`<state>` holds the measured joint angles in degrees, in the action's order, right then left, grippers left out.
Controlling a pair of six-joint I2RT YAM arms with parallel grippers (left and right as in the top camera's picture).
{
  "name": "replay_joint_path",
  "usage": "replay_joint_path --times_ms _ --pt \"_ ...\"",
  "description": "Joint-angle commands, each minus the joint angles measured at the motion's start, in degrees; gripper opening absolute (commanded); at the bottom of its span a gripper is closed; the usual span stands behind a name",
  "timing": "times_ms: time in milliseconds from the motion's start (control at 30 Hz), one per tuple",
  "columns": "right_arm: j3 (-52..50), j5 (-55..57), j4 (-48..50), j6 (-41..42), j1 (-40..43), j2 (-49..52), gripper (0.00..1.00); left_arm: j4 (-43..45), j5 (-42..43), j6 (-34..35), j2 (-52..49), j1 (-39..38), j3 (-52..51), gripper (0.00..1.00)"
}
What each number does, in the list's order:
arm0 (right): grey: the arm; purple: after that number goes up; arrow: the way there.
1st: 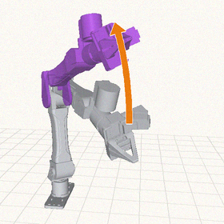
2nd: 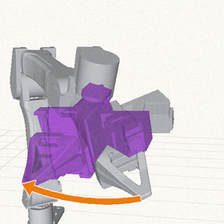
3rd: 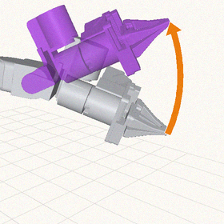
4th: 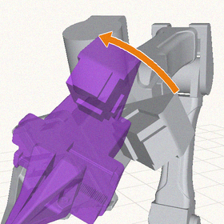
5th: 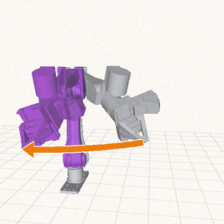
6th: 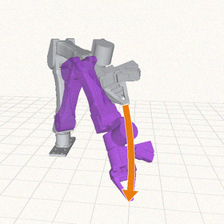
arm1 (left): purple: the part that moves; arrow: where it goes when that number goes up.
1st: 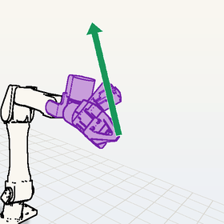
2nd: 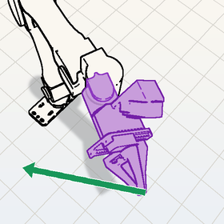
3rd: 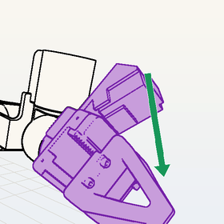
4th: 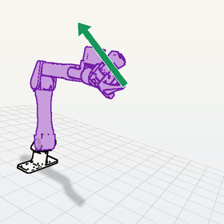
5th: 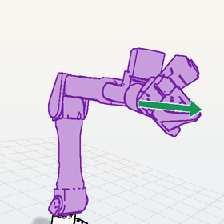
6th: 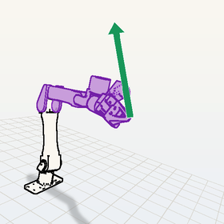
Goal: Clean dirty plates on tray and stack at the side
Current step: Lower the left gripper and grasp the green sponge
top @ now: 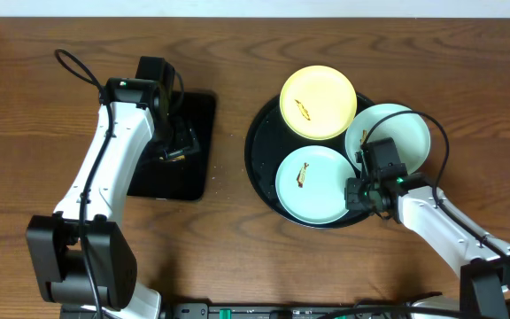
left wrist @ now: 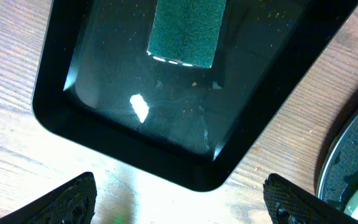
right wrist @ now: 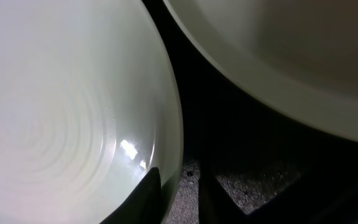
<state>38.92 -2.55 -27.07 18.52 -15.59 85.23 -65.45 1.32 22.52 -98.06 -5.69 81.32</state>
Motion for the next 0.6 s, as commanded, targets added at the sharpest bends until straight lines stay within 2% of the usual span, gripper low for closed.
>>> replay_joint_path --times_ms 0,67,133,300,567 --pt "-0.35 0.52 0.35 1.2 -0.35 -0.46 0.18 0.35 -0.81 0.28 0.0 0.13 -0.5 0.87" --pt "-0.35 0.52 0.5 1.18 -0.35 -0.46 0.13 0.92 -2.45 0.28 0.0 0.13 -0.55 0.86" --pt "-0.35 0.57 0.87 1.18 -0.35 -0.46 0.01 2.36 -5.55 0.28 0.0 0.13 -1.14 0.86" --pt "-0.35 0.57 1.79 1.2 -0.35 -0.46 0.01 8.33 -7.21 0.26 0.0 0.15 -4.81 0.86" --pt "-0.35 0.57 1.81 1.2 -0.35 -0.46 0.01 23.52 -11.04 0.04 -0.02 0.15 -12.98 0.86"
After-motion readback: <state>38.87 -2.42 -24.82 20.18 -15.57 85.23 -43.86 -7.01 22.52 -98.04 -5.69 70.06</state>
